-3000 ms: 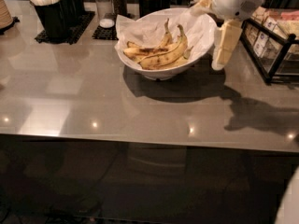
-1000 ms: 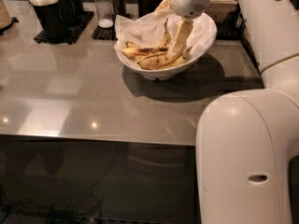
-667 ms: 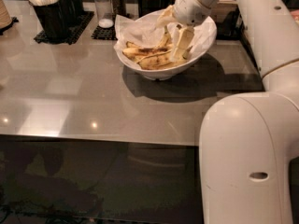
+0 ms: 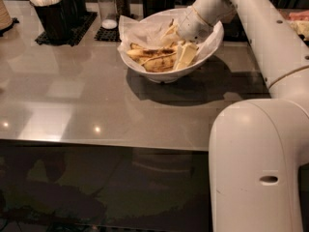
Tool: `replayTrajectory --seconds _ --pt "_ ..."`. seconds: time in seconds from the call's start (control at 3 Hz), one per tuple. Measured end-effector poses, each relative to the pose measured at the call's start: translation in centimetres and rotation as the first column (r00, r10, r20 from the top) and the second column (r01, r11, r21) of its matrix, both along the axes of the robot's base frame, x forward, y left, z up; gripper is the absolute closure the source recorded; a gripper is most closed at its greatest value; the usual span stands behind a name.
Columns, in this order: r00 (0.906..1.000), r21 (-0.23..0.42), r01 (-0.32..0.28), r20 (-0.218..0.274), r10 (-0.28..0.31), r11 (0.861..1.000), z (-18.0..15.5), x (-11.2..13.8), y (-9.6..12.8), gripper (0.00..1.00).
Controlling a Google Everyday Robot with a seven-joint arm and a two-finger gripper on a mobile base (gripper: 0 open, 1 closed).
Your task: Pick banana from white bowl
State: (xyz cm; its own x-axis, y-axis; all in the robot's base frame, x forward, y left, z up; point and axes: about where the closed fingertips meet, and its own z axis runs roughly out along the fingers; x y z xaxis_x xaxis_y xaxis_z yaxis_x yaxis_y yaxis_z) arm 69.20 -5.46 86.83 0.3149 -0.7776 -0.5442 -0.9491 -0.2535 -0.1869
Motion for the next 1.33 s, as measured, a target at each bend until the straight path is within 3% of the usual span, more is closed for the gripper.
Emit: replayTrajectory --seconds 0.33,0.67,1.33 --pt "0.9991 0.007 -0.009 -0.042 0.009 1.0 -1.6 -0.3 0.5 0.36" --pt "0.9989 0.009 -0.01 -0.047 0.01 1.0 -1.6 -0.3 0.7 0.53" --pt "0.9998 -0.032 -0.009 -0.018 0.009 0.999 0.0 -0.8 0.8 0.99"
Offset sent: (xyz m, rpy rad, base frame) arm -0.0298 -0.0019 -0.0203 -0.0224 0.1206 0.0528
